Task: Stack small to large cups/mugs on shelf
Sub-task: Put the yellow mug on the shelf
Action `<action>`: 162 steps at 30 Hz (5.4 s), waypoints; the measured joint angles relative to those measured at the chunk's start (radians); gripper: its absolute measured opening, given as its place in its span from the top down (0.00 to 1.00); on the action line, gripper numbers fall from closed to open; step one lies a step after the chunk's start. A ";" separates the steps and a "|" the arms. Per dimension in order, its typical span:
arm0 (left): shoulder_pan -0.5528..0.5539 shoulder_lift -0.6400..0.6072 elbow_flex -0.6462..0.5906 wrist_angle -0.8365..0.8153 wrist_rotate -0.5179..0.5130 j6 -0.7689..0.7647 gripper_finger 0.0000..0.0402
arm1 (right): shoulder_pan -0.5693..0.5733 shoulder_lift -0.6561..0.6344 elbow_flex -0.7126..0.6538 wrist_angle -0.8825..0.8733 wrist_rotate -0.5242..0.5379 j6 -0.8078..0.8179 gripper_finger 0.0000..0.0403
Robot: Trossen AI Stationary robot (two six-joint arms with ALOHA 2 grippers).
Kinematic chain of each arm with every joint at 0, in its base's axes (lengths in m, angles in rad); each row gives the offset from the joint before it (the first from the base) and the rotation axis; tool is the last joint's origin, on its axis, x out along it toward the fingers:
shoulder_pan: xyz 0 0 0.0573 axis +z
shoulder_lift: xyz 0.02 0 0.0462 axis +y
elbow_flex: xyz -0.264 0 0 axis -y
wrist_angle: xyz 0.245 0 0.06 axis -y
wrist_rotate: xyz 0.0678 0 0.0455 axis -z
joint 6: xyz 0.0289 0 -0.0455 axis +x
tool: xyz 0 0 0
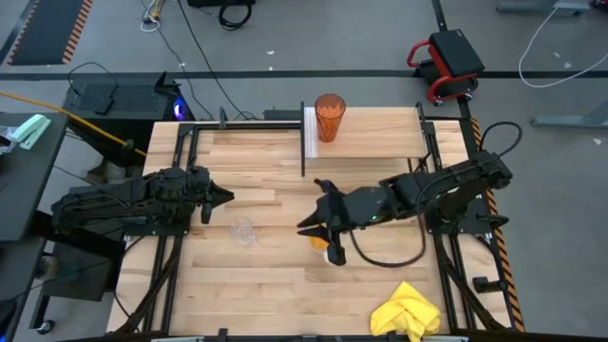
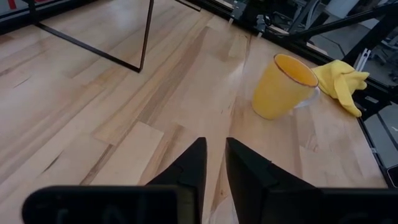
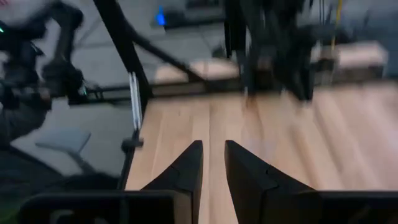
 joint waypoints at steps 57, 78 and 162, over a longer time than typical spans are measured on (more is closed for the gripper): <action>0.000 0.151 0.000 0.011 0.000 0.000 0.84 | -0.139 0.354 0.024 -0.726 -0.079 0.479 0.80; 0.000 0.151 0.000 0.015 0.000 0.000 0.84 | -0.147 0.321 -0.031 -0.640 -0.085 0.469 0.80; 0.000 0.156 0.000 0.023 0.000 0.001 0.85 | -0.357 0.067 0.356 -1.040 0.161 0.704 0.98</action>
